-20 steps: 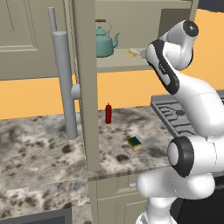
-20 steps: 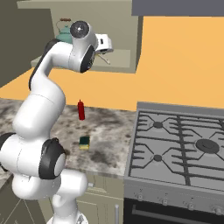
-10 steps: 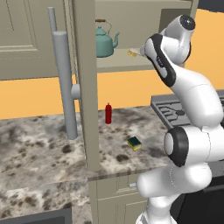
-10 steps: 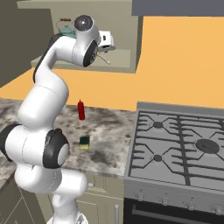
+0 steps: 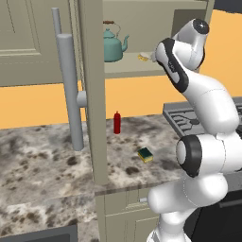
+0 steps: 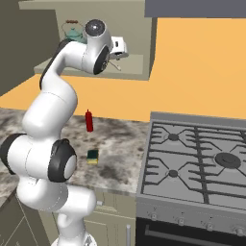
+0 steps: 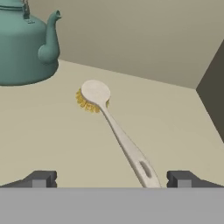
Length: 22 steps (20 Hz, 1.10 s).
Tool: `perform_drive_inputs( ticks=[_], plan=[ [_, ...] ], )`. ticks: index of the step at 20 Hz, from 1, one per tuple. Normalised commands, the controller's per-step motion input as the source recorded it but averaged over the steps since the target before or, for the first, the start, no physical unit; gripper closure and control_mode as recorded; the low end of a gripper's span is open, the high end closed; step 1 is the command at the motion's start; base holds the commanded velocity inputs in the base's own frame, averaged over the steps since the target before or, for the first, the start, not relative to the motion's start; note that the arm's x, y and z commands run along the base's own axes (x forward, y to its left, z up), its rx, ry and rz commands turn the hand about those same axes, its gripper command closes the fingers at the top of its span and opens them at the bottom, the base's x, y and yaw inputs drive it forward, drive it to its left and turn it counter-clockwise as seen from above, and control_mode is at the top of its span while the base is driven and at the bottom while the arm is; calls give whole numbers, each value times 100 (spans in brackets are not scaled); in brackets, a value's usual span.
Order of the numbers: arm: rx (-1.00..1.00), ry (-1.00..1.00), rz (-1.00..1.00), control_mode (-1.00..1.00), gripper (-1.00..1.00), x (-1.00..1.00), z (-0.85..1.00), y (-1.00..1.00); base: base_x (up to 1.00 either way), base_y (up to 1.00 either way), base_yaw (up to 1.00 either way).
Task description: Pick the sponge and dish brush from the cabinet and place them on the counter.
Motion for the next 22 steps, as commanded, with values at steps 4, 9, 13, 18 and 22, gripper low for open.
perform_drive_inputs(
  ticks=[4, 9, 13, 18, 22],
  plan=[
    [0, 0, 0, -100, -100, 16, -2, 0, 0, 0, 0],
    [0, 0, 0, -100, -100, 18, 0, -6, 0, 0, 0],
    [0, 0, 0, -100, -100, 19, 0, -5, 0, 0, 0],
    [0, 1, 0, -100, -100, 20, 0, -1, 0, 0, 0],
    [0, 6, 0, -100, -100, 24, -6, 0, 0, 0, 0]
  ],
)
